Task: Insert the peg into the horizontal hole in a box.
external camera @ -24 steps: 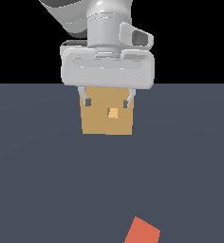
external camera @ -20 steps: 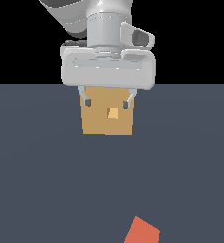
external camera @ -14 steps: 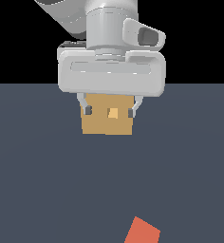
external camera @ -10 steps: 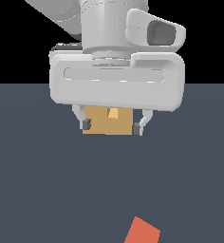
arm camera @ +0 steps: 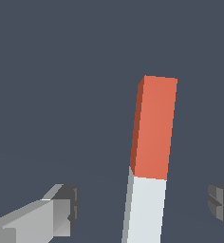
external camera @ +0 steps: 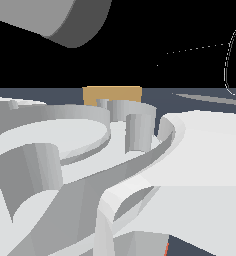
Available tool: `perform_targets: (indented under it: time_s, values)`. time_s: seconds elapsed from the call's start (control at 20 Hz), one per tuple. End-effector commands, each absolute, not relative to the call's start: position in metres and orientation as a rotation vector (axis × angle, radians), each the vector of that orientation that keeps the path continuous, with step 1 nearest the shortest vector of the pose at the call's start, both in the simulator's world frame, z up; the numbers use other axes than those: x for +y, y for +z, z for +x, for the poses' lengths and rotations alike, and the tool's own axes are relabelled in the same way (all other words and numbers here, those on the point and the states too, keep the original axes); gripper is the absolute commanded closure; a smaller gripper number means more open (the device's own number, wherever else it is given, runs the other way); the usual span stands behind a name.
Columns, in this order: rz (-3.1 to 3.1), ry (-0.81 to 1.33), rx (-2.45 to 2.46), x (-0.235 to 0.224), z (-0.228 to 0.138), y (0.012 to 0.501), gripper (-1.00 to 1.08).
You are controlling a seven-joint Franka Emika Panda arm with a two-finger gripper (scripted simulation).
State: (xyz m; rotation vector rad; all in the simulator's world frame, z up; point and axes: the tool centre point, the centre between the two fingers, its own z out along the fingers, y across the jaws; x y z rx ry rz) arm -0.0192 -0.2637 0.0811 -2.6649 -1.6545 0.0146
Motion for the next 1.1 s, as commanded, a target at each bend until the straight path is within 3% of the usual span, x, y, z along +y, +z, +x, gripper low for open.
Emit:
perform_targets:
  time_s: [0.0,0.3,1.05]
  values:
    - [-2.704,0.008,-1.596,-0.289,-0.025,0.074,-0.92]
    - [-2.749,0.001,-1.522,-0.319,-0.034,0.066,-0.92]
    - [-2.751,0.0,-1.517,-0.32,-0.036,0.022,-0.92]
